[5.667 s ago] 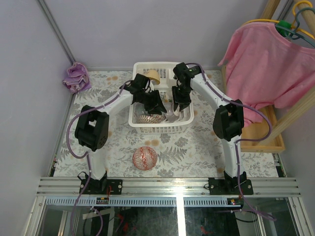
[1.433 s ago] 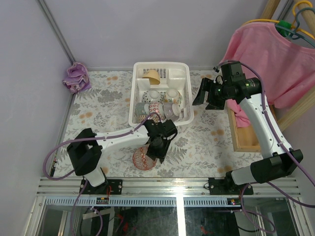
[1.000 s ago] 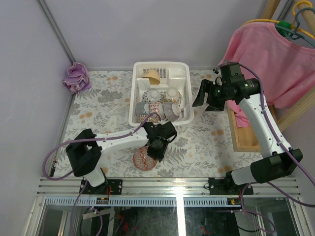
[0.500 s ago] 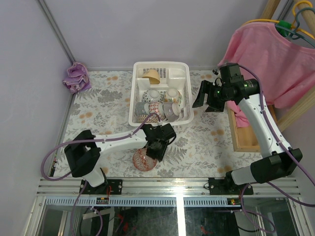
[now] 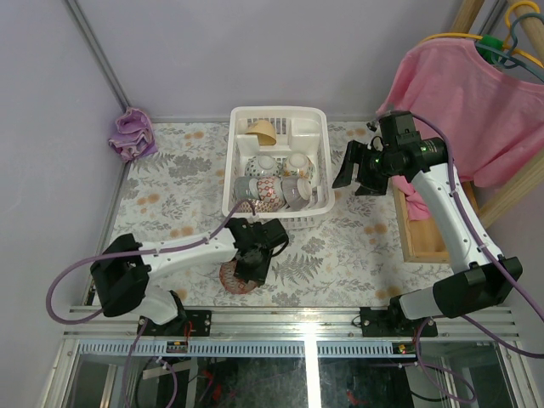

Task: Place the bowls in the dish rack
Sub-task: Pick up the bowl from the center of the board.

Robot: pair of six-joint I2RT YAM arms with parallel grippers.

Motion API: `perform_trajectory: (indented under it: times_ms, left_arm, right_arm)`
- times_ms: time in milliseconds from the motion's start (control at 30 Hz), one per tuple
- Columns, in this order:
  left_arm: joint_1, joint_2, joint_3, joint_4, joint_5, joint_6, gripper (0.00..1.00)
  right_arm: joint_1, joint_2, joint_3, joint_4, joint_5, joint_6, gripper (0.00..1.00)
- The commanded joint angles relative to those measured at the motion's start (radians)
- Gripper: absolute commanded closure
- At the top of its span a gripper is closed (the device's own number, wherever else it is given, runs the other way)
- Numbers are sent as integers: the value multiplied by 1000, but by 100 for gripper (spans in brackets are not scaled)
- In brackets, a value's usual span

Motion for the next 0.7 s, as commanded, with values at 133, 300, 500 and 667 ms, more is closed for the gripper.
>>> perform_trajectory:
  times_ms: [133, 300, 500, 667]
  left_arm:
    - [-3, -49, -72, 34, 23, 5, 65]
    - [-3, -24, -60, 60, 43, 29, 66]
    - [-3, -18, -67, 97, 72, 57, 84]
    - [-4, -9, -36, 92, 71, 80, 100]
  right_arm:
    - [-6, -31, -5, 0, -44, 4, 23]
    - [-5, -33, 0, -3, -39, 4, 23]
    - [-6, -34, -1, -4, -36, 4, 23]
    - [-6, -29, 6, -7, -30, 1, 23]
